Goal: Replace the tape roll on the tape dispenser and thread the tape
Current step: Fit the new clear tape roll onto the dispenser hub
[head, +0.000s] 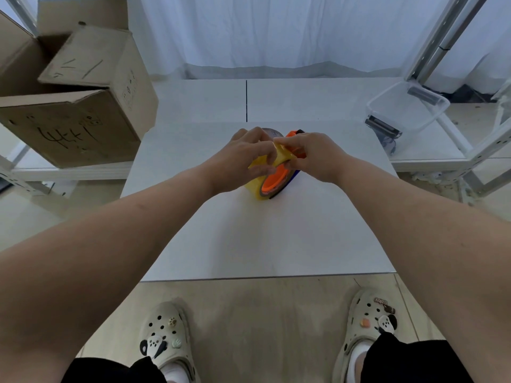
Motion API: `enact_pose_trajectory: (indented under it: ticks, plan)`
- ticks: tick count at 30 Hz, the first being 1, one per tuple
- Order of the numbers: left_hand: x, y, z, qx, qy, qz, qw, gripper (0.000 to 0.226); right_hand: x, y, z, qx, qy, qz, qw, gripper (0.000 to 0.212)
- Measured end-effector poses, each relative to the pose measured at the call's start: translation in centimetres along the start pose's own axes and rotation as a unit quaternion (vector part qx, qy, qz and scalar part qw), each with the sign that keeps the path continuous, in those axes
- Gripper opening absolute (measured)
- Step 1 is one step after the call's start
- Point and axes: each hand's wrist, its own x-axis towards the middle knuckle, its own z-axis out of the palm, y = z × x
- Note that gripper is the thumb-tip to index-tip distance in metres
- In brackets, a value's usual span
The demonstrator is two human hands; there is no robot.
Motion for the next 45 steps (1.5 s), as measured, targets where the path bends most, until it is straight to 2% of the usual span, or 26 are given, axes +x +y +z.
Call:
enact_pose_trajectory:
  ticks: [5, 7, 12, 16, 22, 25, 28, 31, 35, 37, 40, 45]
  plan:
    - [-0.1, 0.0, 0.1, -0.049, 0.017, -0.045, 0.998, 0.038, -0.8, -1.4, -1.0, -0.018, -0.004, 0.003, 1.0, 0.043]
    - [-0.1, -0.2, 0.0, -0.068, 0.034, -0.075, 0.994, 0.049, -1.0, -2.1, -1.3, 0.004, -0.006, 0.014, 1.0, 0.035]
    - [0.2, -0.2, -0.9, -0.05, -0.002, -0.068, 0.996, 0.057, -0.7, -3.3, -1.6, 0.094, -0.026, 0.034, 0.995, 0.038]
    - [0.1, 0.0, -1.1, -0.044, -0.017, -0.082, 0.996, 0.056, -0.2, -3.2, -2.1, 0.118, -0.052, 0.055, 0.99, 0.04]
    - [-0.1, 0.1, -1.2, -0.034, -0.031, -0.073, 0.996, 0.058, -0.8, -2.2, -2.5, 0.113, -0.042, 0.061, 0.991, 0.034]
    - [-0.3, 0.0, -1.2, -0.041, -0.03, -0.077, 0.996, 0.06, -1.1, -2.0, -2.0, 0.142, -0.083, 0.07, 0.984, 0.042]
    - [-0.5, -0.3, -1.1, -0.047, -0.015, -0.083, 0.995, 0.059, -1.2, -1.8, -1.6, 0.093, -0.108, 0.04, 0.989, 0.057]
    - [-0.6, -0.6, -0.8, -0.072, 0.013, -0.096, 0.993, 0.053, -1.4, -2.3, -1.7, 0.031, -0.08, 0.001, 0.996, 0.05]
    - [-0.5, -1.1, -0.2, -0.106, -0.008, -0.146, 0.984, 0.055, -1.4, -3.2, -1.8, -0.007, -0.09, -0.019, 0.996, 0.043]
    - [-0.6, -1.4, 0.2, -0.131, 0.016, -0.145, 0.981, 0.049, -1.4, -3.6, -1.5, -0.014, -0.064, -0.04, 0.997, 0.041]
    - [-0.5, -1.6, 0.7, -0.154, 0.064, -0.144, 0.975, 0.049, -1.1, -3.7, -1.0, 0.051, -0.018, -0.073, 0.996, 0.044]
    - [0.0, -1.9, 1.0, -0.255, 0.085, -0.147, 0.952, 0.032, -0.3, -2.8, 0.0, 0.146, -0.033, -0.072, 0.986, 0.033]
